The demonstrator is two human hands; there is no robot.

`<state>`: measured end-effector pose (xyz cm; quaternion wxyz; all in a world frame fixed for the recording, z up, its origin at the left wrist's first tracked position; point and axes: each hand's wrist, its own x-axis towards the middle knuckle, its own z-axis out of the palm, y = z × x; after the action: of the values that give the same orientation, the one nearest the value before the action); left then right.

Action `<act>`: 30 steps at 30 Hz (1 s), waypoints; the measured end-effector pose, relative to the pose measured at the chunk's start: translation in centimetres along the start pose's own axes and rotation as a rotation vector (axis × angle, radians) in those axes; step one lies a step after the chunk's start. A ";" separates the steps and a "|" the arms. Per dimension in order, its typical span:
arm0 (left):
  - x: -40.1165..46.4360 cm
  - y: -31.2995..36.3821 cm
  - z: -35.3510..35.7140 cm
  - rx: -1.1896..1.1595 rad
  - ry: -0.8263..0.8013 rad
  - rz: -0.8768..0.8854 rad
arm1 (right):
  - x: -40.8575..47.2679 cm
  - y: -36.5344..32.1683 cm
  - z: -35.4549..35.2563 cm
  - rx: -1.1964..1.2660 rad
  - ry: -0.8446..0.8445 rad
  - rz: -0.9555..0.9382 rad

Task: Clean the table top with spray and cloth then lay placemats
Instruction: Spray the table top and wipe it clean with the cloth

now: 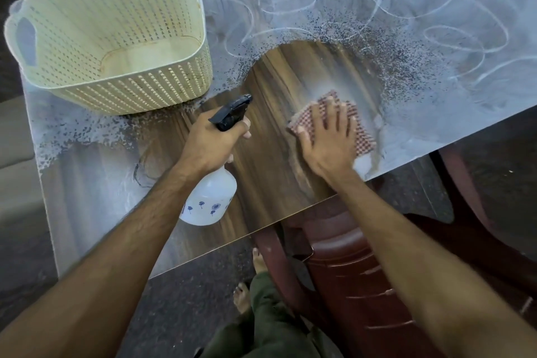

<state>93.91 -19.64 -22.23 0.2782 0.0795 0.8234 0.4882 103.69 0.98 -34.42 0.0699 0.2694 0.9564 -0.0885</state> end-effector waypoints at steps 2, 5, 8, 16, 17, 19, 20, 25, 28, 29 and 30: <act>-0.6 0.1 0.3 -0.006 0.001 0.009 | -2.7 -3.4 1.1 0.011 -0.002 -0.110; -1.3 0.4 0.7 -0.010 -0.009 0.032 | -8.4 -6.2 2.4 0.012 -0.015 -0.284; -1.7 0.5 0.9 0.016 -0.036 0.061 | -11.7 -4.8 2.8 0.012 -0.044 -0.348; -2.8 -0.2 0.3 0.016 -0.078 0.067 | -5.1 6.7 -0.3 -0.003 -0.013 0.093; -3.0 -0.4 0.1 0.013 -0.080 0.070 | -4.1 6.8 -0.4 0.015 -0.002 0.153; -3.2 -0.7 -0.3 0.007 -0.076 0.078 | -3.3 5.0 -0.3 0.011 0.000 0.225; -3.4 -0.8 -0.4 0.008 -0.074 0.080 | -3.6 3.5 -0.1 0.005 -0.010 0.216; -4.2 -0.2 0.0 0.006 -0.083 0.081 | -9.9 -2.3 1.7 0.029 -0.007 -0.102; -4.9 0.6 0.2 0.001 -0.079 0.095 | -11.3 -0.1 1.7 0.006 -0.056 -0.175; -5.1 0.7 0.2 -0.007 -0.075 0.101 | -10.9 1.3 1.5 -0.012 -0.066 -0.159; -5.3 0.8 0.2 -0.013 -0.070 0.106 | -10.3 2.8 1.3 -0.026 -0.069 -0.118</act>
<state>98.38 -21.20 -19.62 0.2812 0.1382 0.8046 0.5044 113.99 -2.14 -34.18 0.1008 0.2082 0.9688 -0.0891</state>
